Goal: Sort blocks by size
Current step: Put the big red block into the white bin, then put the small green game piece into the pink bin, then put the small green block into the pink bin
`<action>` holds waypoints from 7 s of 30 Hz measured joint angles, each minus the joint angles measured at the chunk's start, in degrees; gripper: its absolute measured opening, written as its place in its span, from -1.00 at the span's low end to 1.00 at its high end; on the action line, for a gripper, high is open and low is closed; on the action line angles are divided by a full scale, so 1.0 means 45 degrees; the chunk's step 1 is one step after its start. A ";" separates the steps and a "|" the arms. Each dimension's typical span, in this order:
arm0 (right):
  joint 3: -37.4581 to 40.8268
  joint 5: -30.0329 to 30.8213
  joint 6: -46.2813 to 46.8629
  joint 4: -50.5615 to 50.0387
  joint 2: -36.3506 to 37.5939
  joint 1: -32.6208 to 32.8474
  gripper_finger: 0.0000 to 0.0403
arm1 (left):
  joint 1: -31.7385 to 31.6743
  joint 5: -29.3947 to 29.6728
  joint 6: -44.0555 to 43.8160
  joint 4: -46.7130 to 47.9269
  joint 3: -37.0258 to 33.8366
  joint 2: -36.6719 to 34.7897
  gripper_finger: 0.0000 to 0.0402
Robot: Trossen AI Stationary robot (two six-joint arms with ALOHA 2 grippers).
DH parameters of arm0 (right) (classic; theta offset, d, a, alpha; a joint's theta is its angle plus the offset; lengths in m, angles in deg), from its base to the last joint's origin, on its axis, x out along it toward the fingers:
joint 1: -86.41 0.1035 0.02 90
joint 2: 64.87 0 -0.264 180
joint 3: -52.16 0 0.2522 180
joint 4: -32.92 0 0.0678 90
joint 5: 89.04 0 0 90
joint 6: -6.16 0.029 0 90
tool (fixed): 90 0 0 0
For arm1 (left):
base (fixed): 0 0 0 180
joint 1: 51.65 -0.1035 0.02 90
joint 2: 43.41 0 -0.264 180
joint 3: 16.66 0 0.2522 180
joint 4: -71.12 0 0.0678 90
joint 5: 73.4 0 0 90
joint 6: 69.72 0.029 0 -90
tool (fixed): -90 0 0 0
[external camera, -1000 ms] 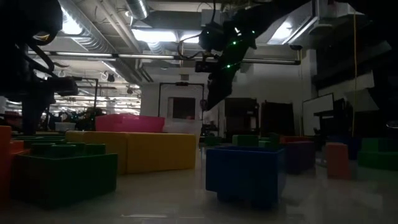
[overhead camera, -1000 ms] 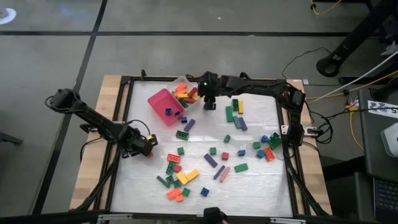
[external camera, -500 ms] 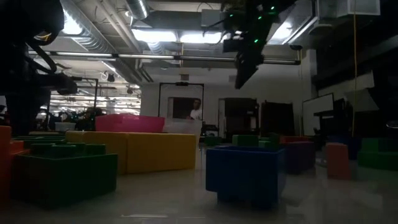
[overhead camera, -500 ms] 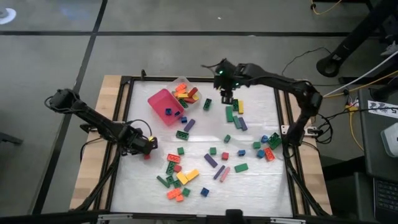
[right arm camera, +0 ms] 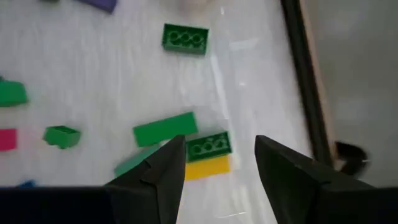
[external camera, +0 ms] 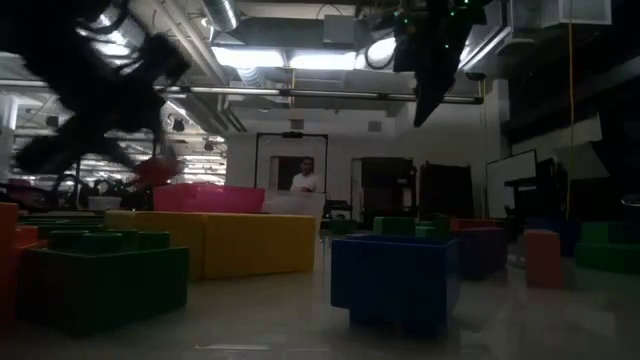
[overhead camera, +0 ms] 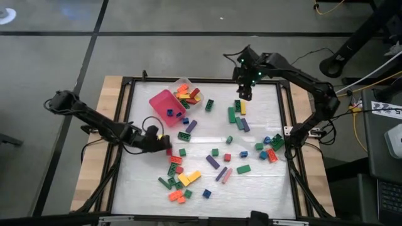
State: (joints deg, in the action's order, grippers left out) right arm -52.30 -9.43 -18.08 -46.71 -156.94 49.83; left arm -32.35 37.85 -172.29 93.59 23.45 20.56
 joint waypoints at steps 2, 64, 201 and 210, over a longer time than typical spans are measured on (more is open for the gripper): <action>0.0303 -0.0125 0.0333 0.0003 0.0000 0.0018 -0.04 | -0.0571 0.0425 0.1645 -0.1174 0.0005 -0.0132 -0.43; 0.7816 0.2268 -0.2011 0.6648 -0.0020 0.8543 -0.04 | -1.0403 -0.0168 1.9224 -1.1695 0.1977 0.5765 0.10; 0.6916 -0.0046 0.2492 0.7105 0.0116 0.7754 -0.08 | -0.1700 -0.2482 1.9175 -0.2812 0.2166 0.5065 -0.43; 0.8712 0.0137 0.3365 1.1492 0.0111 0.8979 -0.08 | -0.3541 -0.2001 2.0979 -0.2801 0.2642 0.2949 -0.41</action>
State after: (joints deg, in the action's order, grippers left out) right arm -13.10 -8.81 -2.93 5.01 -156.44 90.24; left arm -48.28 28.85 -77.89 80.98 35.34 33.83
